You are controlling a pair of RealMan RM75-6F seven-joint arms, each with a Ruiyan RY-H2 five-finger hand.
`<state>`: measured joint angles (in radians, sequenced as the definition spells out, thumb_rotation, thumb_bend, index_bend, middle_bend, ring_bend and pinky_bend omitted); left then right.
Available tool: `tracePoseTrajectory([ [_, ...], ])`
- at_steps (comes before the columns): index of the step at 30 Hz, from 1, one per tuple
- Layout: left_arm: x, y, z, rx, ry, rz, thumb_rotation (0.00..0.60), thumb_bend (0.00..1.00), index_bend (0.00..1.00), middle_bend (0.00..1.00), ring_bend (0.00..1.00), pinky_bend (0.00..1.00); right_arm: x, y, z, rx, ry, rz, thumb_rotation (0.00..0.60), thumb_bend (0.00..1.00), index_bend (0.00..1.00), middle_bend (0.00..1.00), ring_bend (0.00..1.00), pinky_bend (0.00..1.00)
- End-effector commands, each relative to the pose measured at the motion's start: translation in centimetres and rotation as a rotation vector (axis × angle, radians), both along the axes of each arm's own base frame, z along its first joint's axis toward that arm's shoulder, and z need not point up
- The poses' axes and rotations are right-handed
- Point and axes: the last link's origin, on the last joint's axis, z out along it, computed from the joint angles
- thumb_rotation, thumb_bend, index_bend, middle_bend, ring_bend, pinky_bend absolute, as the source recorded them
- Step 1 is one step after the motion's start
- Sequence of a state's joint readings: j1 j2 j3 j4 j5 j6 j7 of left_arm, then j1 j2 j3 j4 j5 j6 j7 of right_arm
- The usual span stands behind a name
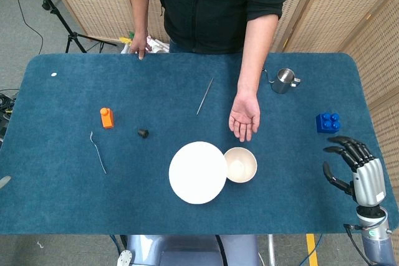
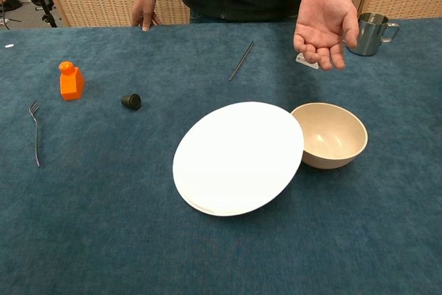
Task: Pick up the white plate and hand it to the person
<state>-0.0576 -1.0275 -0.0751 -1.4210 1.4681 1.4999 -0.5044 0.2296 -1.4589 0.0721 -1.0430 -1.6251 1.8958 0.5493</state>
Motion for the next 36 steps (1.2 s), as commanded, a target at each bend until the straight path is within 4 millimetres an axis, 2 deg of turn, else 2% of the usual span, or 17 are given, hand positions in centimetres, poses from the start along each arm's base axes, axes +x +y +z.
tracePoseTrajectory([
  [1, 0.0, -0.1, 0.0, 0.003, -0.001, -0.004, 0.6, 0.0, 0.0, 0.0, 0.0, 0.0, 0.1, 0.2, 0.4, -0.027, -0.015, 0.013, 0.6, 0.0, 0.19, 0.02, 0.0, 0.11],
  [6, 0.0, -0.2, -0.1, -0.004, 0.004, -0.001, 0.6, 0.0, 0.0, 0.0, 0.0, 0.0, 0.2, 0.4, -0.5, 0.013, 0.025, 0.034, 0.6, 0.0, 0.19, 0.03, 0.0, 0.11],
  [10, 0.1, -0.3, -0.1, 0.0, 0.002, -0.009, 0.6, 0.0, 0.0, 0.0, 0.0, 0.0, 0.9, 1.0, -2.4, 0.091, 0.092, 0.104, 0.6, 0.0, 0.23, 0.03, 0.0, 0.1],
  [17, 0.0, 0.2, -0.4, -0.012, 0.01, 0.007, 0.6, 0.0, 0.0, 0.0, 0.0, 0.0, 3.7, 1.8, -9.5, 0.258, 0.338, 0.354, 0.6, 0.0, 0.37, 0.09, 0.0, 0.11],
  [19, 0.0, 0.3, -0.5, -0.017, 0.012, 0.008, 0.6, 0.0, 0.0, 0.0, 0.0, 0.0, 5.5, 1.6, -12.4, 0.293, 0.423, 0.457, 0.6, 0.01, 0.39, 0.1, 0.0, 0.11],
  [23, 0.0, 0.5, -0.6, -0.025, 0.016, 0.013, 0.6, 0.0, 0.0, 0.0, 0.0, 0.0, 7.5, 1.1, -15.0, 0.298, 0.465, 0.509, 0.6, 0.06, 0.4, 0.1, 0.0, 0.11],
  [29, -0.2, 0.7, -0.6, -0.03, 0.014, 0.02, 0.6, 0.0, 0.0, 0.0, 0.0, 0.0, 9.6, -0.1, -17.1, 0.291, 0.494, 0.512, 0.6, 0.17, 0.43, 0.11, 0.0, 0.11],
  [36, -0.3, 0.7, -0.4, -0.026, 0.004, 0.024, 0.6, 0.0, 0.0, 0.0, 0.0, 0.0, 10.5, -1.3, -18.9, 0.295, 0.556, 0.489, 0.6, 0.32, 0.44, 0.12, 0.0, 0.11],
])
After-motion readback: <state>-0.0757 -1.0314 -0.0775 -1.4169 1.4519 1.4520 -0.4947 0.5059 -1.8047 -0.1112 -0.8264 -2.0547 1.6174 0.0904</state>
